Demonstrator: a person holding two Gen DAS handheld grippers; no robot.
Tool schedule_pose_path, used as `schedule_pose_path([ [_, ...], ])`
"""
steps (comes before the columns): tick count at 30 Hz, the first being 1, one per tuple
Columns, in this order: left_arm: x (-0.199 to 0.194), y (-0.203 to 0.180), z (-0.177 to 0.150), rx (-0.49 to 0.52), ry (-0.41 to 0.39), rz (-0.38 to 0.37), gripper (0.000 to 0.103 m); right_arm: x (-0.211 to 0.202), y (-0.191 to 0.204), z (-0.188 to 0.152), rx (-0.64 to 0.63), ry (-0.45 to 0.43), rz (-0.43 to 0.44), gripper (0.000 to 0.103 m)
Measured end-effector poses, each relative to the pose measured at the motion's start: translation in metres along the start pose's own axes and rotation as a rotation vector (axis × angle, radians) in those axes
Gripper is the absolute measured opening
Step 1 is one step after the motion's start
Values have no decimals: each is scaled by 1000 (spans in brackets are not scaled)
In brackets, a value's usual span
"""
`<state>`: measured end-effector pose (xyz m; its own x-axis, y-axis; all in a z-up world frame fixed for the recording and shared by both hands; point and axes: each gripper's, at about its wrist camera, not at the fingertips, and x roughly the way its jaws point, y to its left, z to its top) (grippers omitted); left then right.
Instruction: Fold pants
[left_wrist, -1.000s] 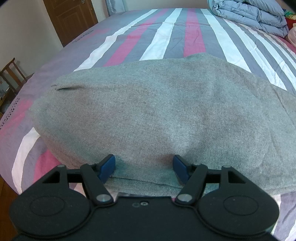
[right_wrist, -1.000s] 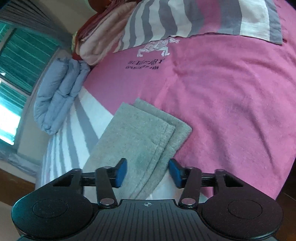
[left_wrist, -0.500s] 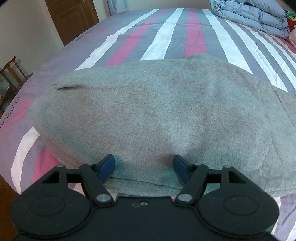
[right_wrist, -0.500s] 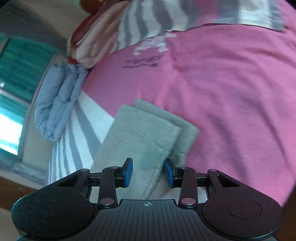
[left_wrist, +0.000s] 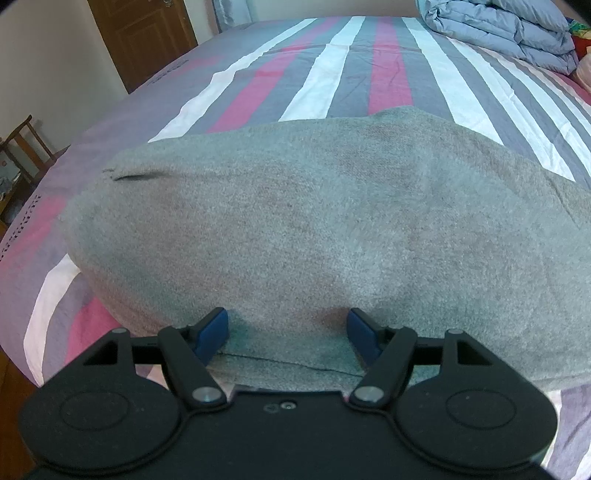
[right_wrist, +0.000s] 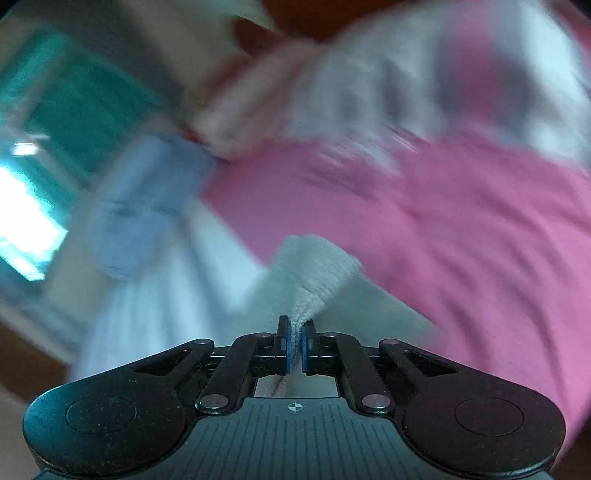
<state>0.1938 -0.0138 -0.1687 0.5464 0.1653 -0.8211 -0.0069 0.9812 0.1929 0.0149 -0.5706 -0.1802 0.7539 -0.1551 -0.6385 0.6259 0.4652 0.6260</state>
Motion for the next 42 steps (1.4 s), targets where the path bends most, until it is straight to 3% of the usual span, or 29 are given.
schedule_pose_path([
  [5, 0, 0, 1, -4, 2, 3, 64, -2, -4, -5, 3, 34, -32, 5],
  [6, 0, 0, 1, -5, 0, 5, 64, -3, -6, -1, 26, 53, -23, 10],
  [7, 0, -1, 0, -3, -2, 5, 64, -9, -10, 3, 35, 54, -18, 17],
  [9, 0, -1, 0, -5, -3, 4, 64, -22, -14, 8, 15, 8, -41, 48],
  [11, 0, -1, -1, -2, -5, 6, 64, -29, -19, 10, 39, -9, -41, 64],
  [16, -1, -1, -1, -1, -5, 4, 64, -6, -25, 13, 93, 55, 13, 61],
  [18, 0, -2, -1, 1, -5, 7, 64, 6, -24, 12, 111, 72, 15, 19],
  [20, -1, -3, -1, 4, -6, 12, 64, 12, -28, 10, 171, 82, 31, 16],
  [22, -1, -5, -1, 7, -6, 17, 65, 8, -20, 12, 162, 63, 61, 15],
  [27, -4, -8, -1, 9, -7, 30, 65, -44, 37, 44, 73, -105, 282, 14],
  [29, -5, -10, -1, 9, -11, 38, 65, -64, 55, 48, -43, -180, 323, 14],
  [31, -5, -12, -2, 15, -16, 43, 65, -61, 56, 38, -165, -210, 241, 14],
  [35, -7, -15, -2, 38, -18, 55, 67, 0, -6, 17, -51, 1, -22, 14],
  [40, -7, -14, -1, 37, -17, 58, 68, 0, -15, 11, -11, 17, -21, 16],
  [41, -7, -15, -1, 41, -21, 62, 68, -2, -14, 15, -7, 23, -6, 25],
  [42, -7, -15, -2, 46, -25, 65, 68, -5, -13, 16, 4, 30, -16, 46],
])
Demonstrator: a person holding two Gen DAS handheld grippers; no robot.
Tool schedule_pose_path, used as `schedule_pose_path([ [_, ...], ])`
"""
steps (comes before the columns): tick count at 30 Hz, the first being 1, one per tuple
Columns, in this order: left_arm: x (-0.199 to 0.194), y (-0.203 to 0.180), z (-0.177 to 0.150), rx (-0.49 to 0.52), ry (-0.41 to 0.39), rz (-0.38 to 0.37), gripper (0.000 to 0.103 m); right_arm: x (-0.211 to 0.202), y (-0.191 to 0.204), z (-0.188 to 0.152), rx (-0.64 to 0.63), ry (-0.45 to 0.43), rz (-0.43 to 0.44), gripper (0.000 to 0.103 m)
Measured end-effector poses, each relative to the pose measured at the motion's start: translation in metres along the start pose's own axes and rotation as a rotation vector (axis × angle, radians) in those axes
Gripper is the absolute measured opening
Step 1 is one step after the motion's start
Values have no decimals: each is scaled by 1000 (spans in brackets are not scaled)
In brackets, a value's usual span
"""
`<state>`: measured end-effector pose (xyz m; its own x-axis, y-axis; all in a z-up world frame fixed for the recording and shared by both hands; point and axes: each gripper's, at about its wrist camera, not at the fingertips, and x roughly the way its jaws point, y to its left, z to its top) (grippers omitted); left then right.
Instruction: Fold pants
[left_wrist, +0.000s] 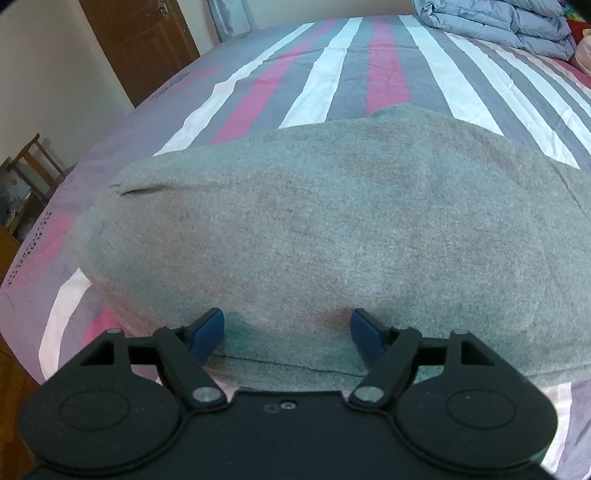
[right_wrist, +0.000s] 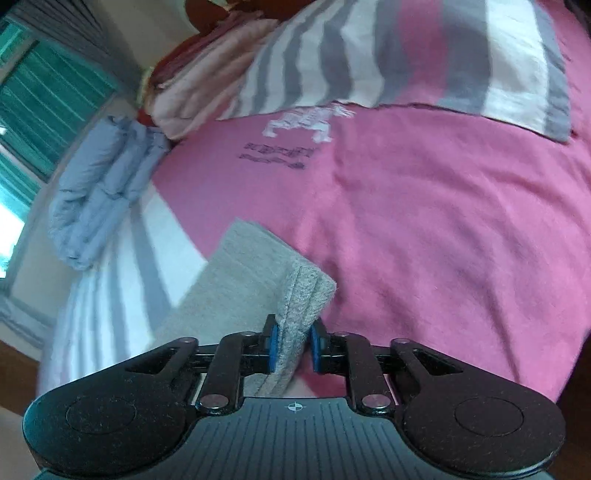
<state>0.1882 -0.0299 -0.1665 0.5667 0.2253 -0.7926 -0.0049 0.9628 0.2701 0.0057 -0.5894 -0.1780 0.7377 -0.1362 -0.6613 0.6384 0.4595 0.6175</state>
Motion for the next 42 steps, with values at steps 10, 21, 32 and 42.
schedule_pose_path([
  [10, 0, 5, -1, -5, -4, -22, 69, -19, 83, -34, -257, 111, 222, 60],
  [21, 7, 12, 4, -21, 8, -50, 75, 30, 153, -102, -582, 432, 333, 60],
  [32, 9, 14, 6, -35, 16, -58, 78, 51, 191, -94, -796, 339, 244, 60],
  [42, 8, 11, 7, -33, 21, -46, 79, 30, 90, 7, -348, 181, 159, 60],
])
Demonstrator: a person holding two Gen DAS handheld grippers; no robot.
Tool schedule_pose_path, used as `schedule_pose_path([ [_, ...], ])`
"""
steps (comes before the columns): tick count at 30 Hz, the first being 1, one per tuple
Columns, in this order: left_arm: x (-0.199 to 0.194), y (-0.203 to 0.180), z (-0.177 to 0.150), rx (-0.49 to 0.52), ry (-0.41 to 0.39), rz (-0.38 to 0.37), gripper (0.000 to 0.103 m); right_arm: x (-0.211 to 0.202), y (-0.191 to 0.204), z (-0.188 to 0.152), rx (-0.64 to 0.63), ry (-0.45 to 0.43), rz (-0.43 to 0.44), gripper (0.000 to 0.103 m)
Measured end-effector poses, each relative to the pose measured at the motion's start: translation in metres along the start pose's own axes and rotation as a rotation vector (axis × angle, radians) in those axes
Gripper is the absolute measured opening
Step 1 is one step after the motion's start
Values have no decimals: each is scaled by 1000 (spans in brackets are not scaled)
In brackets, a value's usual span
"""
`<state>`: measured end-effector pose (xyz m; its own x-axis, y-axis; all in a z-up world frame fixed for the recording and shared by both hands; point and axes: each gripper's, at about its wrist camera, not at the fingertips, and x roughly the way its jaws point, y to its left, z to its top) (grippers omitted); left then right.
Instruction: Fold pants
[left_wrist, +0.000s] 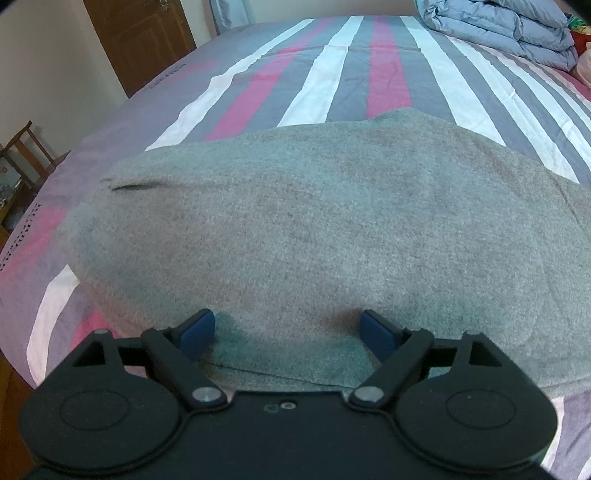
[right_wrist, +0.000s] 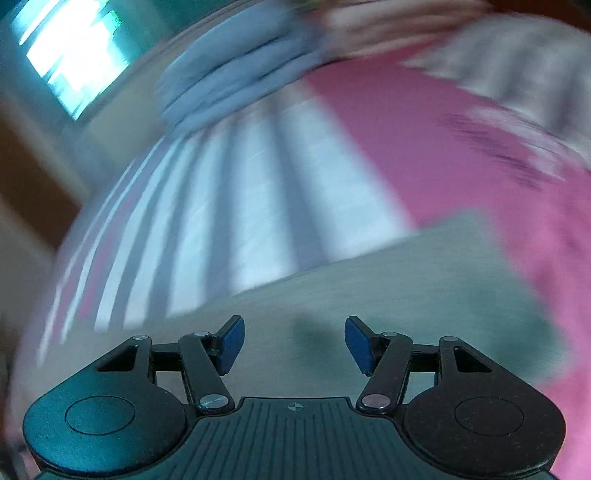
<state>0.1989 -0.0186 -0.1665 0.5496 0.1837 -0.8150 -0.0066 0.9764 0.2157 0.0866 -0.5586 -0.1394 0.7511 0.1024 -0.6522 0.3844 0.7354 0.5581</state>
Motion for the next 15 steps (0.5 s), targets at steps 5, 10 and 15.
schedule_pose_path([
  [5, -1, -4, -1, 3, -3, 16, 80, -47, -46, -8, 96, -34, -24, 60],
  [10, -2, -2, -2, 1, -5, 14, 80, -49, -42, -23, 211, 53, 87, 59],
  [15, -1, -3, -2, 7, -11, 18, 80, -41, -44, -48, 332, 106, 140, 52],
])
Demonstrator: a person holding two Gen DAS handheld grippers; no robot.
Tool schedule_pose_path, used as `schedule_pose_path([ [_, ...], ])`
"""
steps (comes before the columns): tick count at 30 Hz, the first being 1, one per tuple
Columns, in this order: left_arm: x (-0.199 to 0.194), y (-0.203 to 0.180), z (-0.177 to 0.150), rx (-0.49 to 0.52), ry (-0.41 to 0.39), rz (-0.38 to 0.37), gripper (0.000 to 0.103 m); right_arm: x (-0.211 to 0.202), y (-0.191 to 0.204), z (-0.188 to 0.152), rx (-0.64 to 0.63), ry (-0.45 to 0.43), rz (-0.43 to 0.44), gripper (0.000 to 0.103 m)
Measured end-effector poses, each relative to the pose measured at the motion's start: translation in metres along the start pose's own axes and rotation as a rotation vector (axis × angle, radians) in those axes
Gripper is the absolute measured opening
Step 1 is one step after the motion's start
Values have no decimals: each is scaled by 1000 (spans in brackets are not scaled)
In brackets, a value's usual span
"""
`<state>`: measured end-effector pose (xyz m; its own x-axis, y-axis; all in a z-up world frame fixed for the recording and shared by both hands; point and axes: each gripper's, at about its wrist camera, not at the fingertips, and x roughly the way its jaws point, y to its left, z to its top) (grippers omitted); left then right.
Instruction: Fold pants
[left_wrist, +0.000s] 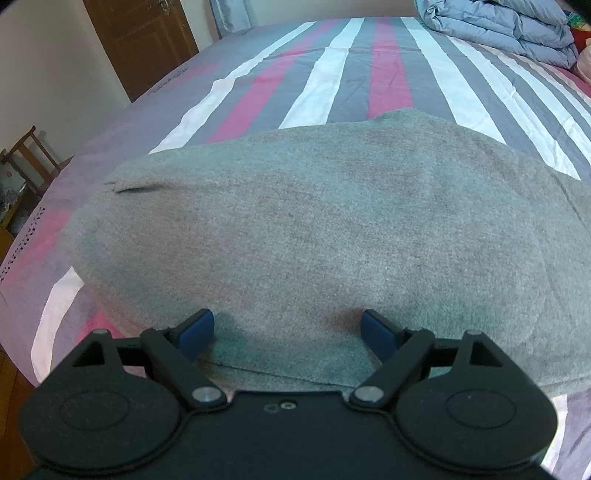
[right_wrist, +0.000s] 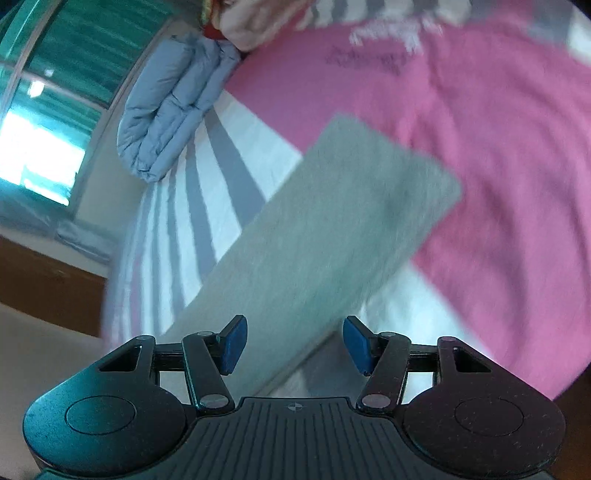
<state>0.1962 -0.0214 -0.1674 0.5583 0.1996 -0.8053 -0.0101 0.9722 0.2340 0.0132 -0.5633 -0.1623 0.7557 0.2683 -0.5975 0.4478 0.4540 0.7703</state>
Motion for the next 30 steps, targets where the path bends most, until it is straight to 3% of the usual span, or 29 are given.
schedule_pose_path([
  [2, 0, 0, 0, 0, -1, -1, 80, 4, -1, 2, 5, -17, 1, 29],
  [3, 0, 1, -1, -1, -2, -3, 80, 5, -1, 3, 11, -34, -7, 27],
  [12, 0, 2, -1, -3, -4, -10, 80, 3, -5, -6, 31, -72, -119, 28],
  [25, 0, 0, -2, 0, -5, -3, 80, -5, -2, 5, 40, -200, -73, 28],
  [30, -1, -1, -2, 1, -8, -1, 81, -10, -12, 5, 62, -215, -104, 28],
])
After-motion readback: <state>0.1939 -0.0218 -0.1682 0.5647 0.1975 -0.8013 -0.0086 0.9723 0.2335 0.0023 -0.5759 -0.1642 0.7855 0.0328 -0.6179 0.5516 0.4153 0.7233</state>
